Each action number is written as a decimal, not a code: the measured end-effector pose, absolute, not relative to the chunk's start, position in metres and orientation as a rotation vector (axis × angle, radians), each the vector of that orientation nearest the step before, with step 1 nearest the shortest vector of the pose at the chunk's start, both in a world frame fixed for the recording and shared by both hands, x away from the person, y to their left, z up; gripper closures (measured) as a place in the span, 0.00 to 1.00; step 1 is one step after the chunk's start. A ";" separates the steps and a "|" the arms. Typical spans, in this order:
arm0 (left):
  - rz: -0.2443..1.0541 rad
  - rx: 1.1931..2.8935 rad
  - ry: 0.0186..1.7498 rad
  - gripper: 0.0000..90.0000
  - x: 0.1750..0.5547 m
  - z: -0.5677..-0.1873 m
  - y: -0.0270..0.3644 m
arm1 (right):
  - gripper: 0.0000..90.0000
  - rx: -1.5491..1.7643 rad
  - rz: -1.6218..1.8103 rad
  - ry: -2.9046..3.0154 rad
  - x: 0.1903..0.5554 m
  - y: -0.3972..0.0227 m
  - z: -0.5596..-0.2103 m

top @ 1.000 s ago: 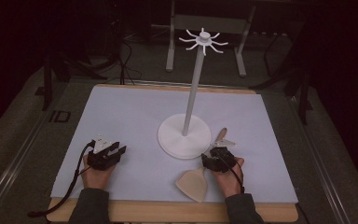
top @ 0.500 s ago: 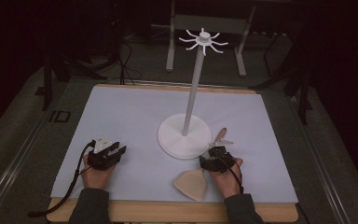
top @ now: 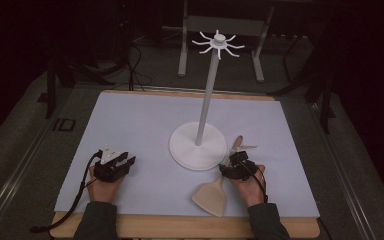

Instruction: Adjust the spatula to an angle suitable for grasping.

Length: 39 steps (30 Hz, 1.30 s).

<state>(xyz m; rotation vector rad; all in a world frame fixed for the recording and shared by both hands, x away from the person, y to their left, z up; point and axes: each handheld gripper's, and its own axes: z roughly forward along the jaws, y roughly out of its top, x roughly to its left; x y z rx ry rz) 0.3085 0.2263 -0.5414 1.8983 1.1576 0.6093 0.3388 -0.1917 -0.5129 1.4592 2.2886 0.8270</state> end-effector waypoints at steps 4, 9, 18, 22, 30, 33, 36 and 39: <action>0.613 1.899 1.159 0.70 0.309 -0.542 0.226 | 0.54 1.509 0.831 2.266 0.338 -0.190 -0.514; 0.612 1.900 1.161 0.69 0.309 -0.542 0.226 | 0.51 1.588 0.817 2.279 0.340 -0.189 -0.514; 0.613 1.901 1.162 0.69 0.309 -0.542 0.225 | 0.48 1.562 0.723 2.279 0.341 -0.176 -0.517; 0.612 1.901 1.162 0.69 0.309 -0.542 0.226 | 0.50 1.541 0.693 2.287 0.342 -0.173 -0.517; 0.612 1.900 1.161 0.69 0.309 -0.542 0.226 | 0.64 1.574 0.677 2.301 0.346 -0.179 -0.513; 0.612 1.900 1.162 0.69 0.309 -0.542 0.226 | 0.68 1.582 0.665 2.305 0.348 -0.182 -0.512; 0.612 1.900 1.162 0.69 0.309 -0.542 0.226 | 0.73 1.601 0.661 2.296 0.349 -0.187 -0.511; 0.613 1.900 1.162 0.69 0.309 -0.542 0.225 | 0.78 1.621 0.642 2.273 0.350 -0.194 -0.511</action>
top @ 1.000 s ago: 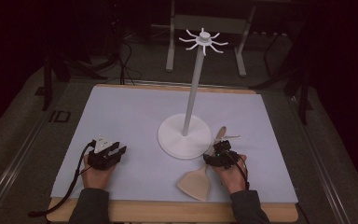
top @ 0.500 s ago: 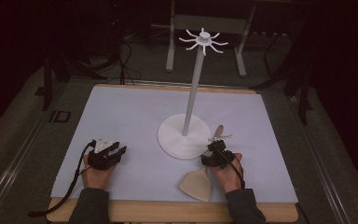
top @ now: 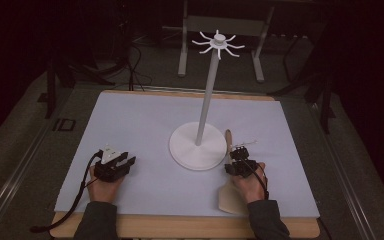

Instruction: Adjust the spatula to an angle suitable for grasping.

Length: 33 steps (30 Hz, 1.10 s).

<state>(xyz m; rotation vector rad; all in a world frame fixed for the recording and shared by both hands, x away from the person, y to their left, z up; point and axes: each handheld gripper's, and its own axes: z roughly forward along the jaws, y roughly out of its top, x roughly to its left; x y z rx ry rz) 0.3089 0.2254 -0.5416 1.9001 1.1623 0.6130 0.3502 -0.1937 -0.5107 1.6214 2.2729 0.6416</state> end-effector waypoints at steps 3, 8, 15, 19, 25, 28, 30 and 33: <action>0.613 1.901 1.162 0.69 0.309 -0.542 0.225 | 0.81 1.636 0.629 2.261 0.352 -0.200 -0.510; 0.614 1.901 1.162 0.69 0.309 -0.542 0.225 | 0.83 1.624 0.600 2.257 0.355 -0.205 -0.510; 0.614 1.903 1.161 0.69 0.309 -0.542 0.225 | 0.86 1.615 0.551 2.291 0.367 -0.217 -0.507; 0.615 1.904 1.162 0.69 0.309 -0.542 0.225 | 0.85 1.606 0.542 2.362 0.374 -0.221 -0.505; 0.614 1.905 1.164 0.69 0.309 -0.542 0.225 | 0.84 1.576 0.510 2.404 0.381 -0.216 -0.505; 0.613 1.908 1.164 0.69 0.309 -0.542 0.225 | 0.83 1.581 0.508 2.410 0.387 -0.215 -0.505; 0.612 1.908 1.165 0.69 0.310 -0.542 0.225 | 0.83 1.584 0.501 2.419 0.391 -0.214 -0.504; 0.613 1.909 1.166 0.69 0.310 -0.542 0.225 | 0.83 1.595 0.493 2.430 0.397 -0.213 -0.504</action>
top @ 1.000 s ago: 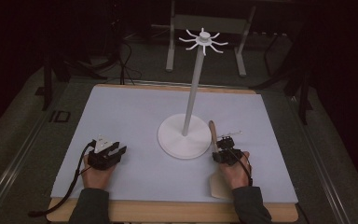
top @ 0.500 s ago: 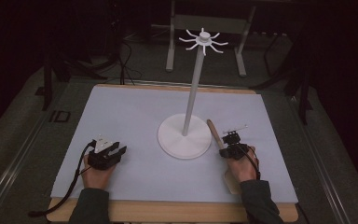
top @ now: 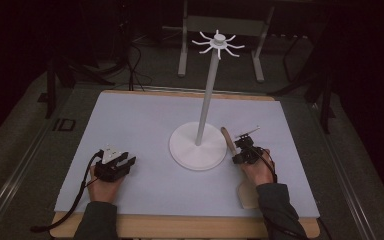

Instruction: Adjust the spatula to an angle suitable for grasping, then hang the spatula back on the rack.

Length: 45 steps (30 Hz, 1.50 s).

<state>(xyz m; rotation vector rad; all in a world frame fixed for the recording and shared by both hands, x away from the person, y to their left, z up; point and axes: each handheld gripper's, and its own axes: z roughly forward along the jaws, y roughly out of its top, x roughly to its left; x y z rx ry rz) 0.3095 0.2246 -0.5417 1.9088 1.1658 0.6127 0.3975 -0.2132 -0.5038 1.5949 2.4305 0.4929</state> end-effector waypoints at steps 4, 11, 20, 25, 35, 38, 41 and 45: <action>0.608 1.910 1.171 0.69 0.310 -0.542 0.225 | 0.84 1.598 0.459 2.459 0.403 -0.212 -0.503; 0.608 1.910 1.169 0.68 0.310 -0.542 0.225 | 0.85 1.607 0.465 2.460 0.403 -0.213 -0.502; 0.608 1.910 1.172 0.68 0.310 -0.542 0.225 | 0.86 1.621 0.509 2.420 0.400 -0.216 -0.504; 0.610 1.908 1.172 0.68 0.310 -0.542 0.225 | 0.87 1.632 0.523 2.393 0.398 -0.218 -0.503; 0.612 1.906 1.171 0.68 0.310 -0.542 0.225 | 0.87 1.595 0.596 2.346 0.391 -0.222 -0.492; 0.613 1.906 1.171 0.68 0.310 -0.542 0.225 | 0.87 1.560 0.652 2.322 0.385 -0.224 -0.487; 0.614 1.905 1.171 0.68 0.310 -0.542 0.225 | 0.87 1.520 0.709 2.296 0.378 -0.225 -0.482; 0.615 1.906 1.171 0.68 0.309 -0.542 0.225 | 0.87 1.485 0.749 2.267 0.373 -0.227 -0.476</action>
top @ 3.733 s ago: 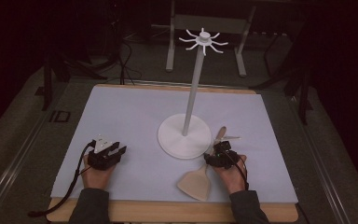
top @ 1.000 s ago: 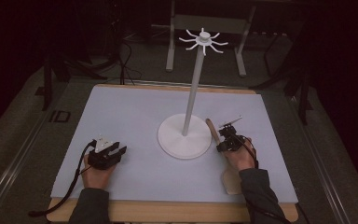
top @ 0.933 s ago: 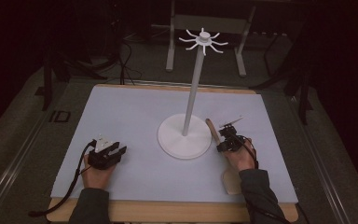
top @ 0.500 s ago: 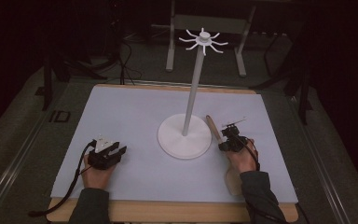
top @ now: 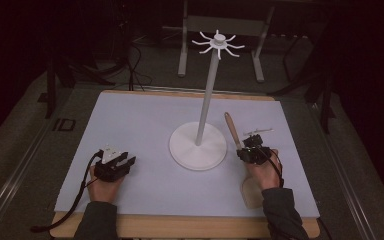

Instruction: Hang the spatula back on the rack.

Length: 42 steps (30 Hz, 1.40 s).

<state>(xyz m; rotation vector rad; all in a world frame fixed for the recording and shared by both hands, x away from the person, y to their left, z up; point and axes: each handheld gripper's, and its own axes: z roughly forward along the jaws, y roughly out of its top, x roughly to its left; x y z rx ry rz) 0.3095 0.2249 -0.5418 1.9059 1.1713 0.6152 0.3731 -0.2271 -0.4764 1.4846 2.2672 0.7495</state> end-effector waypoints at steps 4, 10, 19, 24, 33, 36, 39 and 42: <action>0.614 1.906 1.171 0.68 0.309 -0.542 0.225 | 0.87 1.463 0.786 2.239 0.369 -0.229 -0.470; 0.617 1.902 1.173 0.68 0.309 -0.542 0.225 | 0.87 1.436 0.823 2.211 0.365 -0.230 -0.460; 0.615 1.899 1.170 0.67 0.309 -0.542 0.226 | 0.87 1.412 0.868 2.176 0.362 -0.231 -0.450; 0.615 1.896 1.171 0.67 0.309 -0.542 0.226 | 0.87 1.398 0.883 2.163 0.360 -0.231 -0.446; 0.599 1.871 1.175 0.66 0.309 -0.542 0.229 | 0.87 1.368 0.915 2.147 0.357 -0.230 -0.437; 0.598 1.867 1.175 0.66 0.309 -0.542 0.229 | 0.87 1.357 0.926 2.140 0.356 -0.230 -0.435; 0.594 1.862 1.175 0.65 0.309 -0.542 0.229 | 0.87 1.343 0.939 2.129 0.355 -0.229 -0.432; 0.592 1.858 1.175 0.65 0.309 -0.542 0.230 | 0.87 1.340 0.949 2.121 0.354 -0.229 -0.429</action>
